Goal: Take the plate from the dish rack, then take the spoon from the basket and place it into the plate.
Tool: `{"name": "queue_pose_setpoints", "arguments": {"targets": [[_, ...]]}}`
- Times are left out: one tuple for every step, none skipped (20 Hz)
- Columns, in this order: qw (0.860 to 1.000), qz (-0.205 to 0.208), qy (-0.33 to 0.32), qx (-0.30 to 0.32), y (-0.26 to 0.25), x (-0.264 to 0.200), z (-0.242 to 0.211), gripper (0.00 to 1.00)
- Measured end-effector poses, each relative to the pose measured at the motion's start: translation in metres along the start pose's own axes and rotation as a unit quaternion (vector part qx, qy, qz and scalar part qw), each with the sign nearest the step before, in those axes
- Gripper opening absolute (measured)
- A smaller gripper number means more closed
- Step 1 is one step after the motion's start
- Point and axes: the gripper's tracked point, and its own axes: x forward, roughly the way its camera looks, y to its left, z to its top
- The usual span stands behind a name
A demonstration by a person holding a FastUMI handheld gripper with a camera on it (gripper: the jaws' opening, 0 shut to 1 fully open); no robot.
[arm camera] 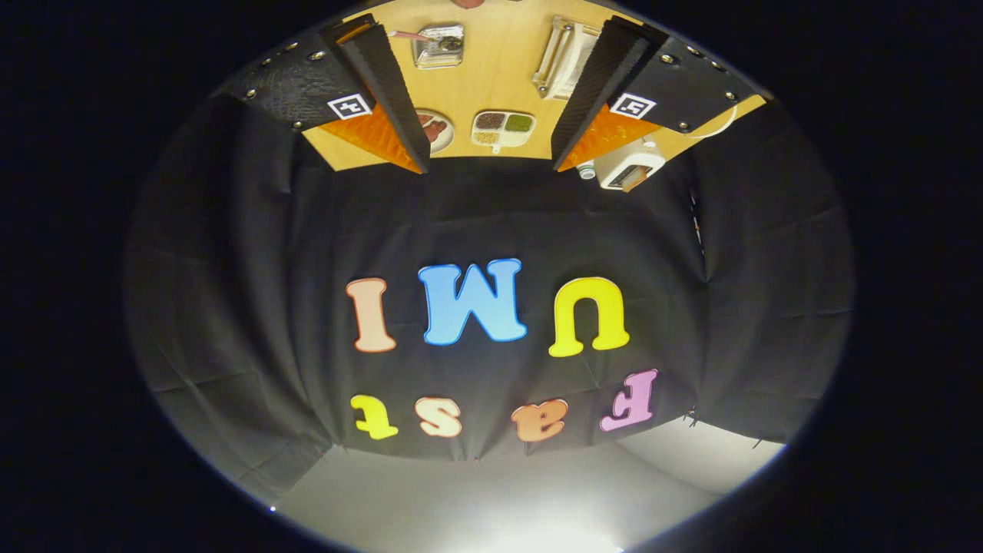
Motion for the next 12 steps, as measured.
{"name": "queue_pose_setpoints", "arguments": {"targets": [[1.0, 0.007, 0.017, 0.007, 0.007, 0.005, -0.004, 0.97], [0.999, 0.014, 0.033, 0.012, 0.015, 0.011, -0.007, 0.97], [0.999, 0.021, 0.048, 0.016, 0.023, 0.015, -0.012, 0.97], [0.998, 0.028, 0.061, 0.018, 0.032, 0.019, -0.014, 0.97], [0.996, 0.036, 0.074, 0.02, 0.039, 0.023, -0.018, 0.97], [0.995, 0.044, 0.088, 0.024, 0.048, 0.027, -0.022, 0.97], [0.993, 0.056, 0.098, 0.028, 0.058, 0.029, -0.024, 0.97], [0.992, 0.06, 0.109, 0.03, 0.066, 0.033, -0.027, 0.97], [0.99, 0.062, 0.125, 0.03, 0.07, 0.036, -0.033, 0.97], [0.987, 0.065, 0.142, 0.031, 0.077, 0.041, -0.04, 0.97], [0.985, 0.069, 0.157, 0.035, 0.085, 0.045, -0.045, 0.97], [0.982, 0.071, 0.173, 0.037, 0.091, 0.047, -0.052, 0.97]]}}
